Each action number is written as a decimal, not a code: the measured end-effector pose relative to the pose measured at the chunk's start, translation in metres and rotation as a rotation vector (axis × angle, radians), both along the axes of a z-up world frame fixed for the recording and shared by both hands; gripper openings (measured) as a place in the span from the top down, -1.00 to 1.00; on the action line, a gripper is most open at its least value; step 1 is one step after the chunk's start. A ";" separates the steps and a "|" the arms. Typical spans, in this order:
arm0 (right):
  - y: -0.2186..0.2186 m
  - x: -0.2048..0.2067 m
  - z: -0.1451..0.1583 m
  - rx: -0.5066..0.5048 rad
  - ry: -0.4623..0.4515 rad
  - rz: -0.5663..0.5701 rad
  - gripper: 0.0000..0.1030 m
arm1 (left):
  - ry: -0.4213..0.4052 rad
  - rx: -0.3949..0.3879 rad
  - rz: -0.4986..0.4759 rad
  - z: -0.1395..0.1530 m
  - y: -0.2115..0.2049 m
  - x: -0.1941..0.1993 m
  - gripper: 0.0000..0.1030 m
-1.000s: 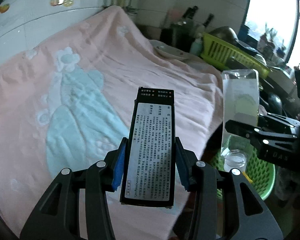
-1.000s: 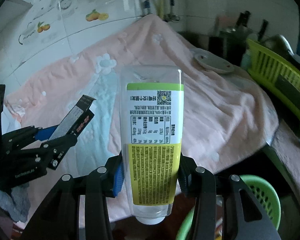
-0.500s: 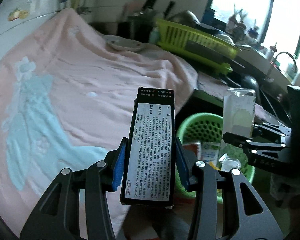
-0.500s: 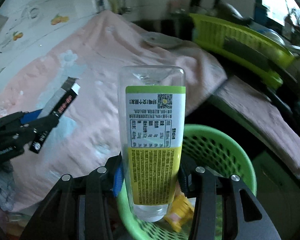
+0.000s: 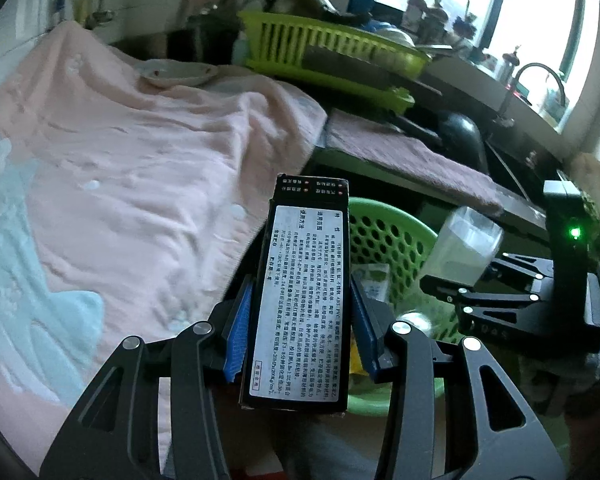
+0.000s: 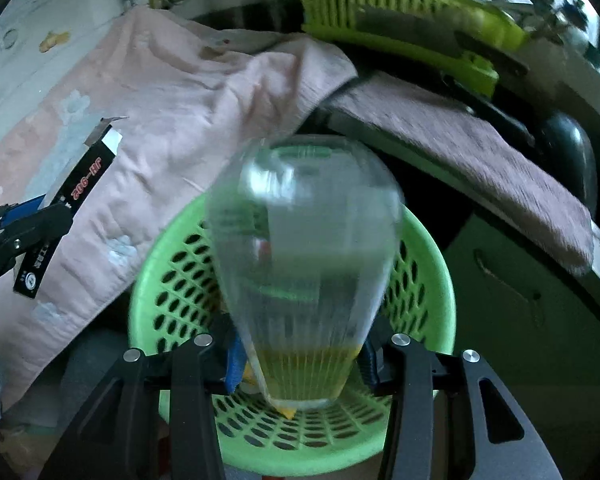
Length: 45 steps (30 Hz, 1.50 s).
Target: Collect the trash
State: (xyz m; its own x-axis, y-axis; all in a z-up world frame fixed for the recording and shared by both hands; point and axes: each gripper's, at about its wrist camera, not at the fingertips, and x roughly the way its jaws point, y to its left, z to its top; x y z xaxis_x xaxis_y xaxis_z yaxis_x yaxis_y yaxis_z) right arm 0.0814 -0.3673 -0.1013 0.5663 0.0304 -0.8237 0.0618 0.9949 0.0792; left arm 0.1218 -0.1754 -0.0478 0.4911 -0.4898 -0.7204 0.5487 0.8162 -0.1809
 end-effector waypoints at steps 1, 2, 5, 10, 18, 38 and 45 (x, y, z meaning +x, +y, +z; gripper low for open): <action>-0.003 -0.002 -0.002 -0.001 0.001 -0.007 0.15 | 0.005 0.002 -0.006 -0.002 -0.004 -0.001 0.14; -0.007 -0.004 -0.002 0.001 0.000 -0.015 0.13 | 0.012 0.006 -0.016 -0.005 -0.010 -0.002 0.14; -0.013 -0.009 -0.001 0.008 -0.008 -0.032 0.09 | 0.027 0.011 -0.034 -0.011 -0.020 -0.004 0.13; -0.024 -0.016 0.003 0.019 -0.032 -0.056 0.00 | 0.041 0.021 -0.055 -0.020 -0.035 -0.008 0.13; -0.031 -0.027 0.010 0.042 -0.070 -0.083 -0.12 | 0.069 0.024 -0.073 -0.031 -0.046 -0.009 0.11; -0.008 -0.035 0.024 0.033 -0.131 -0.053 -0.39 | 0.037 0.041 -0.004 -0.030 -0.028 -0.011 -0.58; 0.005 -0.033 0.032 0.053 -0.160 -0.034 -0.58 | -0.023 0.057 0.062 -0.011 0.000 -0.011 -0.70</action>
